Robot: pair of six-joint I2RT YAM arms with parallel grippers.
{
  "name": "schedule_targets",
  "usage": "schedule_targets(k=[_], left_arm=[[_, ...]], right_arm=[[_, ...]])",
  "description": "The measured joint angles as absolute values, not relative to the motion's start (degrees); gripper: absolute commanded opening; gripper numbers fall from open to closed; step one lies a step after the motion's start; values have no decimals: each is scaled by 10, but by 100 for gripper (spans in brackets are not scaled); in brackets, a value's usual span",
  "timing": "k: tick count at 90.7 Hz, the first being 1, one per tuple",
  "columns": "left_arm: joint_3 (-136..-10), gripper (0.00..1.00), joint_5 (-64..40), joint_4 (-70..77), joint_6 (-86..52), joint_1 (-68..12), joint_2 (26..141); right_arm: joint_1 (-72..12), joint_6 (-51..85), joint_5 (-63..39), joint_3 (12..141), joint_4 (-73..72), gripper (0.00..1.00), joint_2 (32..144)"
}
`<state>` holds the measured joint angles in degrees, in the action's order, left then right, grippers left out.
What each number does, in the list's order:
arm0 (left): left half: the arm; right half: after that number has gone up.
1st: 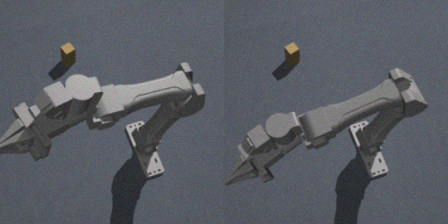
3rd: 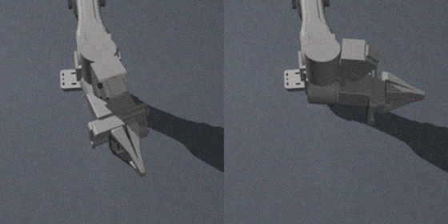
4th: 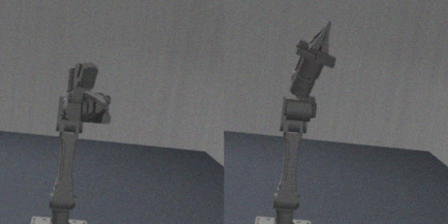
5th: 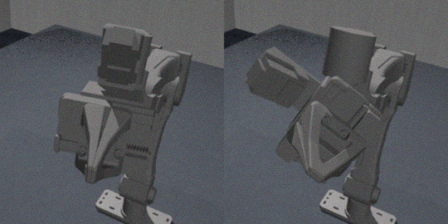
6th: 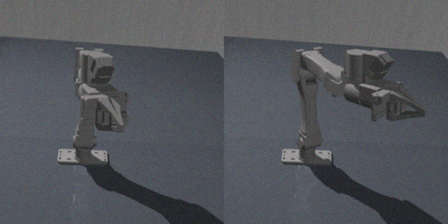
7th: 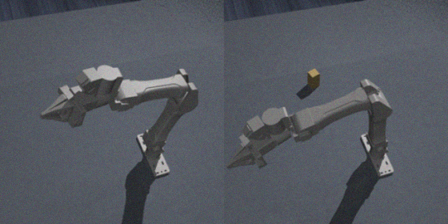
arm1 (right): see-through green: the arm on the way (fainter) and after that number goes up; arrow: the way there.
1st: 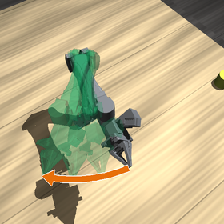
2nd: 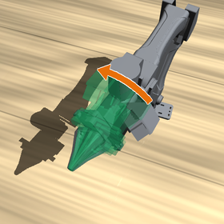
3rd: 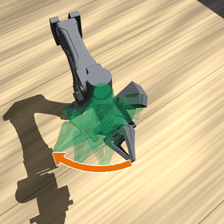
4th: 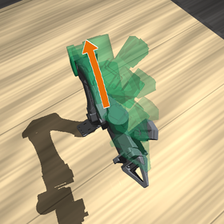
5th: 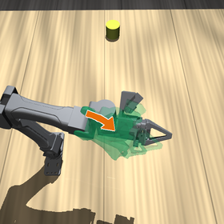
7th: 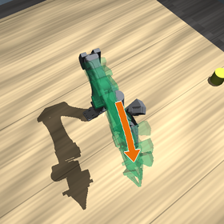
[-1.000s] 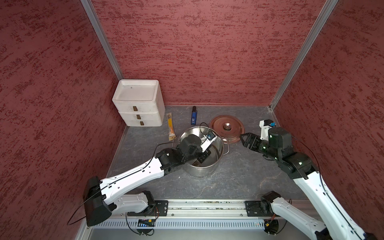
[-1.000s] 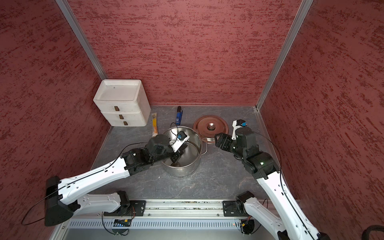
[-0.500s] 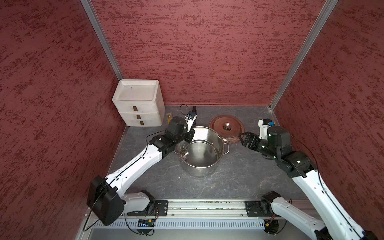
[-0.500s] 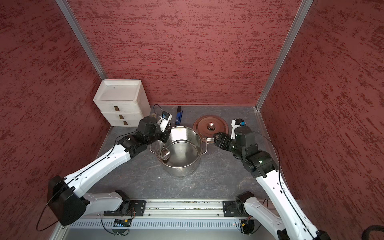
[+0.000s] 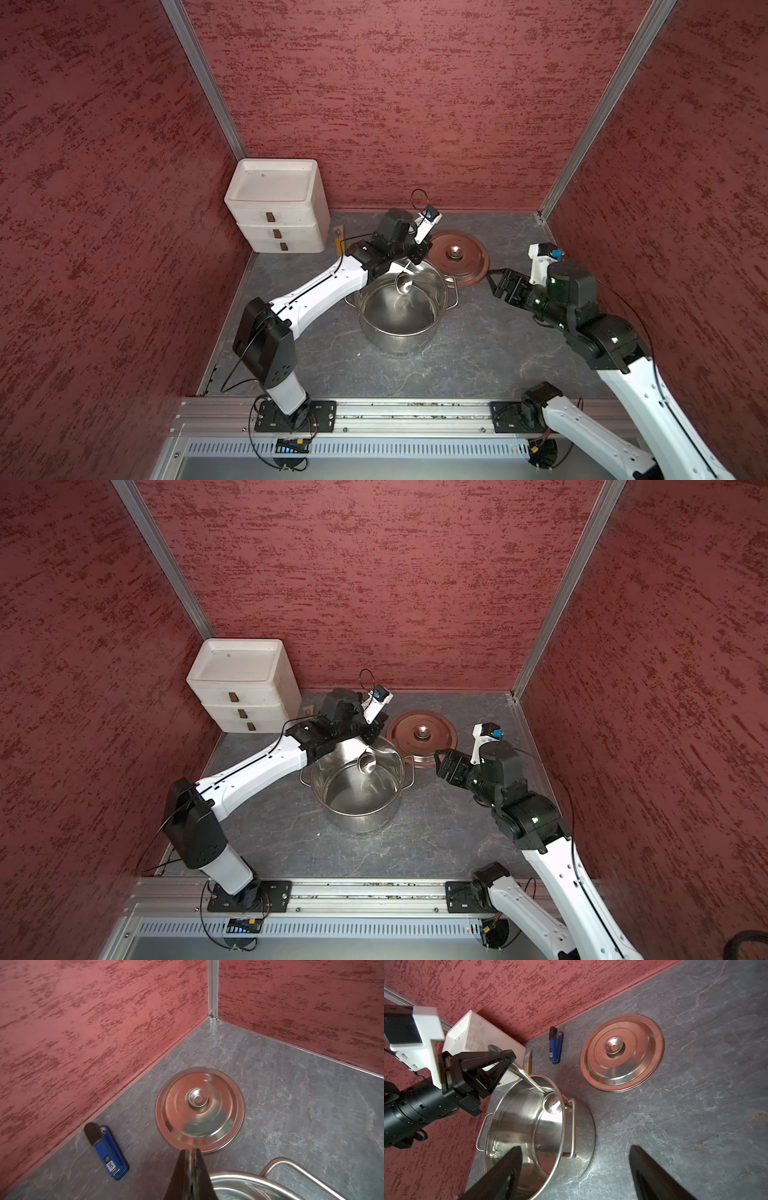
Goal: Stir the soup with a spoon
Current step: Stir the soup in the pan with a stick.
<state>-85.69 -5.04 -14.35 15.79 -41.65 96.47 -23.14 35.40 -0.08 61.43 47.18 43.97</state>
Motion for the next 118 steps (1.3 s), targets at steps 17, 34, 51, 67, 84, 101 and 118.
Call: schedule_targets(k=[17,34,51,67,84,101,118], left_arm=[[-872,0,-72,-146,174,-484,975],[-849,0,-76,-161,180,-551,956],[-785,0,-56,-181,167,-596,882],[-709,0,-27,-197,124,-610,788],[-634,0,17,-225,93,-598,715],[-593,0,41,-247,55,-516,660],[-584,0,57,-248,25,-403,647]], right_arm=[[-231,358,9,614,486,85,423],[-231,358,11,614,488,85,425],[-231,359,9,614,482,85,442],[-231,360,-1,614,467,85,466],[-231,360,-13,614,446,85,493],[-231,360,-21,614,433,85,504],[-231,360,-24,614,429,85,505]])
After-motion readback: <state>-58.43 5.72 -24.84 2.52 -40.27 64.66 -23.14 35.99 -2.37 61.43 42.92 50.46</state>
